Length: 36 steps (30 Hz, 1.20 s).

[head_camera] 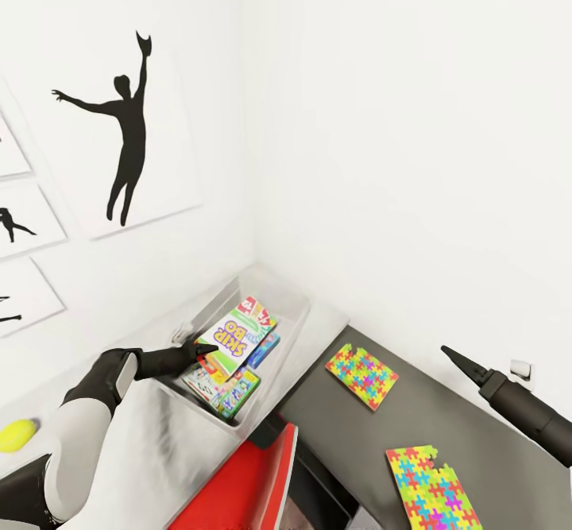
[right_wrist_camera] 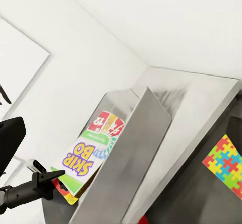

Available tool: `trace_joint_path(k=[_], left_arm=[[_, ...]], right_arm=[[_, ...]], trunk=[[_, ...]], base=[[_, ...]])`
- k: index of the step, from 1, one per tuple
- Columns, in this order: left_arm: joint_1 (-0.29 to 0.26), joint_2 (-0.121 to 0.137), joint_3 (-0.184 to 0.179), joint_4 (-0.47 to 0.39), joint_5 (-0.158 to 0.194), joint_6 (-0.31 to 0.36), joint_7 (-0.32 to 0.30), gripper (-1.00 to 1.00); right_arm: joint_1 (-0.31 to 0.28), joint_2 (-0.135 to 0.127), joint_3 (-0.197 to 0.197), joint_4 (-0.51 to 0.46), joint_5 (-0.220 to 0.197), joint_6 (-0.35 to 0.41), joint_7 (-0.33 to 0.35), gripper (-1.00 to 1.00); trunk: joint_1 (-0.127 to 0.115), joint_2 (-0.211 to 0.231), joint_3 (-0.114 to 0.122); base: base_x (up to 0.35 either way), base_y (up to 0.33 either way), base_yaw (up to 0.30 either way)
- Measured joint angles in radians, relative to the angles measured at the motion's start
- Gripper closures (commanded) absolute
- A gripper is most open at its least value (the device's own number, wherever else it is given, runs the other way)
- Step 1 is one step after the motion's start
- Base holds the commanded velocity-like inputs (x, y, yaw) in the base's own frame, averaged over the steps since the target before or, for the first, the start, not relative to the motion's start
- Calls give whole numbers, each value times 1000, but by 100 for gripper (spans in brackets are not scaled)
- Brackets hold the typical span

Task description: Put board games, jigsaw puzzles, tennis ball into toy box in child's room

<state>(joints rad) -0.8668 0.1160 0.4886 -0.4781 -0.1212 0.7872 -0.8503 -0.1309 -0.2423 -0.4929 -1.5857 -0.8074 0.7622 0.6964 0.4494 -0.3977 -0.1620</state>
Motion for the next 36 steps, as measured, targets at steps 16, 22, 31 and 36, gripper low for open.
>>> trace_joint_path(k=[16,22,31,36], left_arm=[[0,0,3,-1,24,7,0,100],[0,0,-1,0,2,-3,0,-100],[0,5,-1,-1,5,-8,-25,-100],[2,14,14,-8,3,-9,-162,-100]], right_arm=[[0,1,-2,0,-1,-3,1,-100],[0,2,-3,0,-1,-6,2,-100],[0,1,-3,0,-2,-6,3,-100],[0,1,-3,0,-3,-6,3,-100]], trunk=[[0,0,-22],[0,0,-23],[0,0,-23],[0,0,-23]], base=[[0,0,0],[0,0,0],[0,0,0],[0,0,0]])
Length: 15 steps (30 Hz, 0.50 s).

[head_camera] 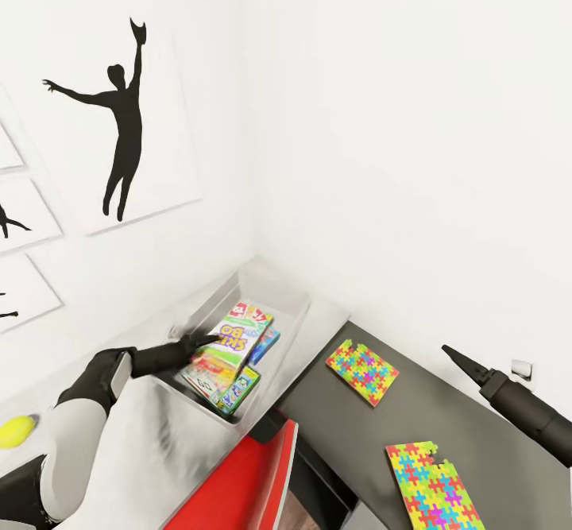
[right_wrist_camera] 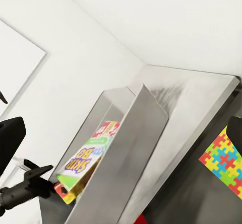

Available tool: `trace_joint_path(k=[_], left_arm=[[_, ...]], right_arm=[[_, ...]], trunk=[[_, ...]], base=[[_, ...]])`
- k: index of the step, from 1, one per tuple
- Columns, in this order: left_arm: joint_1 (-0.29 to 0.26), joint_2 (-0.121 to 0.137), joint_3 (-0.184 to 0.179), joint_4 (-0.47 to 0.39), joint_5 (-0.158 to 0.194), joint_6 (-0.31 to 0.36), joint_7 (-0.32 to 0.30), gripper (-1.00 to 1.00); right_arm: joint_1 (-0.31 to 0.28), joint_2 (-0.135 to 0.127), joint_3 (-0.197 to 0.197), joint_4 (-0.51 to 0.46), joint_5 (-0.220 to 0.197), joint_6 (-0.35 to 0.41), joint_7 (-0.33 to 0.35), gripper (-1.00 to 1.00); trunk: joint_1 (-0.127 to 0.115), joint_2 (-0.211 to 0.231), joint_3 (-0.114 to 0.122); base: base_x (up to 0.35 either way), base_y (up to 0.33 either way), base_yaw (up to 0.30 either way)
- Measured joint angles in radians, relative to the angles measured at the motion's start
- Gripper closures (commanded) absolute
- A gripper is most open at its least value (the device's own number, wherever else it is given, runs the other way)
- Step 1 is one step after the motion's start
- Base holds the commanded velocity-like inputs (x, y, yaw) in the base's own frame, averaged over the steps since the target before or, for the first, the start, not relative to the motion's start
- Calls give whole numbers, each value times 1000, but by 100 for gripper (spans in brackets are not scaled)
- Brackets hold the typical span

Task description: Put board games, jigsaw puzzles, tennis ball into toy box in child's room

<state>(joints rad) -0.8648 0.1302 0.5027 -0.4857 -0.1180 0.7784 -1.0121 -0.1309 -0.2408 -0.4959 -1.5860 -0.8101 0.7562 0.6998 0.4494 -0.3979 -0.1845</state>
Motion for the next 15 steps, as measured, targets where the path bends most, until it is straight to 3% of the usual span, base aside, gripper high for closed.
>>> trace_joint_path(k=[3,5,15], left_arm=[[2,12,5,-4,-3,0,-115,-100],[2,21,6,-4,-4,0,-159,-100],[4,69,8,-6,-4,1,-253,-100]], right_arm=[[0,0,0,0,0,0,0,-100],[0,0,1,0,0,0,0,-100],[0,0,3,0,0,0,0,-100]], trunk=[[0,0,0],[0,0,0],[0,0,0]], base=[[0,0,0],[0,0,0],[0,0,0]])
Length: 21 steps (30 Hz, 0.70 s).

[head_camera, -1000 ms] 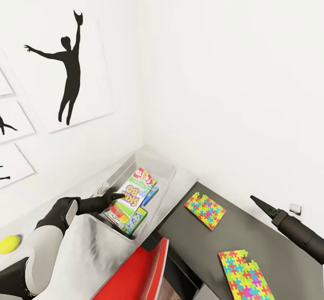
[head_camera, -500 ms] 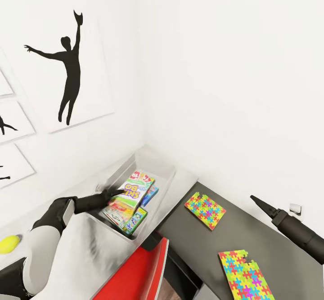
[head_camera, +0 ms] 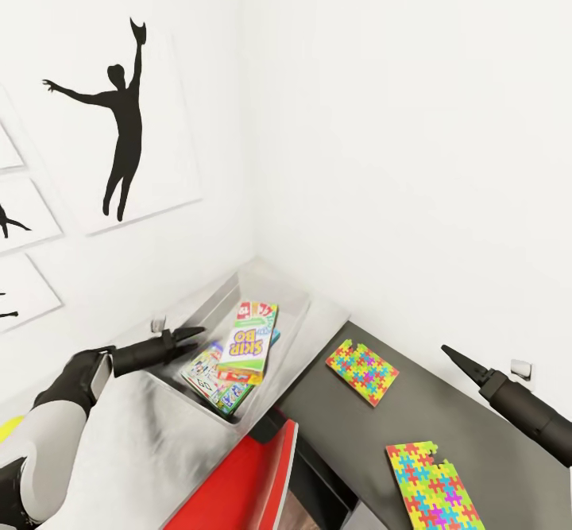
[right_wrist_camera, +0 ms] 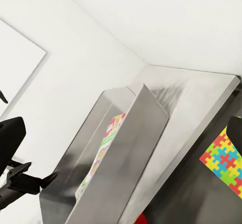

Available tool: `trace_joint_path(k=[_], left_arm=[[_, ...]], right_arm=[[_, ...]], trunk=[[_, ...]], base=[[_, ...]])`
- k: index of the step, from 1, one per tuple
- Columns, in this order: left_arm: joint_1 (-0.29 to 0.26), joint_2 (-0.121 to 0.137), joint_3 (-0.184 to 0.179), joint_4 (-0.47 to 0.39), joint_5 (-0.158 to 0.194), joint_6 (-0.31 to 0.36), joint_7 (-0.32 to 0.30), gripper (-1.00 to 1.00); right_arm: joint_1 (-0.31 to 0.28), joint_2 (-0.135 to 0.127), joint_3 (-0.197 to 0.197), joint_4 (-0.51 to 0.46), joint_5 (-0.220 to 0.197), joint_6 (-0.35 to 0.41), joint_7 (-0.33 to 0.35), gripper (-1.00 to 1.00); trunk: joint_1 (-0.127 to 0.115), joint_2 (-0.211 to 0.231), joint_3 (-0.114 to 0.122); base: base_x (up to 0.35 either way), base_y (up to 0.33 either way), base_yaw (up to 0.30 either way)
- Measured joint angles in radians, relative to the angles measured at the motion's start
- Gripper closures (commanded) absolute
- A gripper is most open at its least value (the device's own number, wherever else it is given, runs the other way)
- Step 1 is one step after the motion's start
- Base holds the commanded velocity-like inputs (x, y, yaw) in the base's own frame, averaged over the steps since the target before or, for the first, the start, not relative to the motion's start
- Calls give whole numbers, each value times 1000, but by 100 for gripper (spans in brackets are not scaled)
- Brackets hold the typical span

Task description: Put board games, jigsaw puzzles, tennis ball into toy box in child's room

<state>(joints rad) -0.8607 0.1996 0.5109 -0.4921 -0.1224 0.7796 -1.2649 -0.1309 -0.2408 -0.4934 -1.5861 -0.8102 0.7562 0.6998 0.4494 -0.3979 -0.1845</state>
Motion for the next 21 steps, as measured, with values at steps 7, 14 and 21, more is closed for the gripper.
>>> trace_joint_path(k=[7,14,21], left_arm=[[1,37,0,0,1,2,-53,-100],[3,46,-4,-4,1,-5,-162,-100],[12,46,-9,-55,-9,-16,-255,-100]], right_arm=[[0,0,1,0,0,0,0,-100],[0,1,4,0,1,-1,3,-100],[0,1,5,1,3,-2,3,-100]], trunk=[[0,0,0],[0,0,0],[0,0,0]], base=[[0,0,0],[0,0,0],[-30,35,0]])
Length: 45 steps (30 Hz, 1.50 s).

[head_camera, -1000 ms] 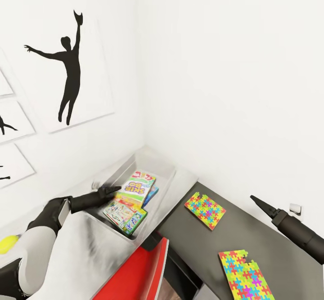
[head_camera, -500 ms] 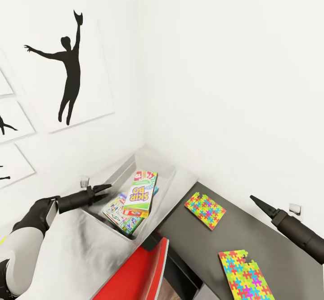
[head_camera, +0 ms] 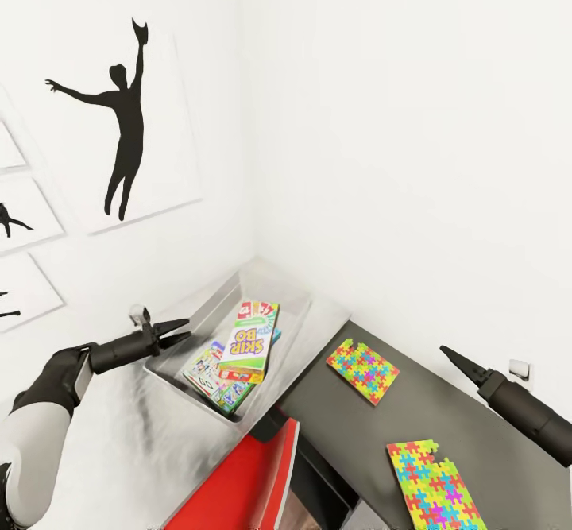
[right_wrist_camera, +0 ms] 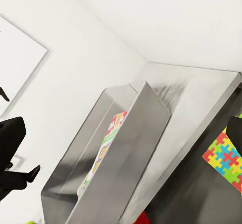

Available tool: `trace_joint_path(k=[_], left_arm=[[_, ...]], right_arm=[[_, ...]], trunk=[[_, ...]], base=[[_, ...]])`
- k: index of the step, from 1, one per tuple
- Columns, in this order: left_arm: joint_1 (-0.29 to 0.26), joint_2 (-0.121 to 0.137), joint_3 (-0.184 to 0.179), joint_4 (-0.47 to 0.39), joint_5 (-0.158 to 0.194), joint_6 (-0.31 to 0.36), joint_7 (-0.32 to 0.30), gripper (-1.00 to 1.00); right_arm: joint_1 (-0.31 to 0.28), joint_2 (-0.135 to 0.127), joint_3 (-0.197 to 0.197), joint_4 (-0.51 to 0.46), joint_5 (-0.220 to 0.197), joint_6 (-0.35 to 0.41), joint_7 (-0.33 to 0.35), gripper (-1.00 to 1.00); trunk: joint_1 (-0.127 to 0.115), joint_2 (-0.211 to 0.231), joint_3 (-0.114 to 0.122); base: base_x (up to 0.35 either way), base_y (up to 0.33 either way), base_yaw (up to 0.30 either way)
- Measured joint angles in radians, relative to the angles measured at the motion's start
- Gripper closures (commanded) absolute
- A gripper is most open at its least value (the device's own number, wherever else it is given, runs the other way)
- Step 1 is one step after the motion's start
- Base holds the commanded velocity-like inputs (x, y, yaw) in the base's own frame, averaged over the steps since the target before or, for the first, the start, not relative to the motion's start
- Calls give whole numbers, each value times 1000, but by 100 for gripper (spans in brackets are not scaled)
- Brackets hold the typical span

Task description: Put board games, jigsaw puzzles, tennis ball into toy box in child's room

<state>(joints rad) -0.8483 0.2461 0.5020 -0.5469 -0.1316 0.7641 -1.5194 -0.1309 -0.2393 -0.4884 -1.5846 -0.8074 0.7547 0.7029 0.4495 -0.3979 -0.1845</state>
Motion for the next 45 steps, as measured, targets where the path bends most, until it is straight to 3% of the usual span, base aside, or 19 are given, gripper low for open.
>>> trace_joint_path(k=[11,24,34,45], left_arm=[[6,6,0,-22,-1,-8,-18,-100],[6,11,-2,-23,-2,-50,-44,-100],[6,11,-2,-23,-2,-55,-44,-100],[6,8,-5,-24,-2,-57,-44,-100]], right_arm=[[0,0,0,-1,-1,0,1,-100],[0,0,0,-1,-1,0,29,-100],[0,0,-1,0,-1,0,29,-100],[0,-1,-3,1,-1,0,29,-100]], trunk=[[0,0,2],[0,0,17],[0,0,29],[0,0,42]], base=[[-19,23,-44],[-76,13,-195],[-218,33,-205],[-29,-93,-206]])
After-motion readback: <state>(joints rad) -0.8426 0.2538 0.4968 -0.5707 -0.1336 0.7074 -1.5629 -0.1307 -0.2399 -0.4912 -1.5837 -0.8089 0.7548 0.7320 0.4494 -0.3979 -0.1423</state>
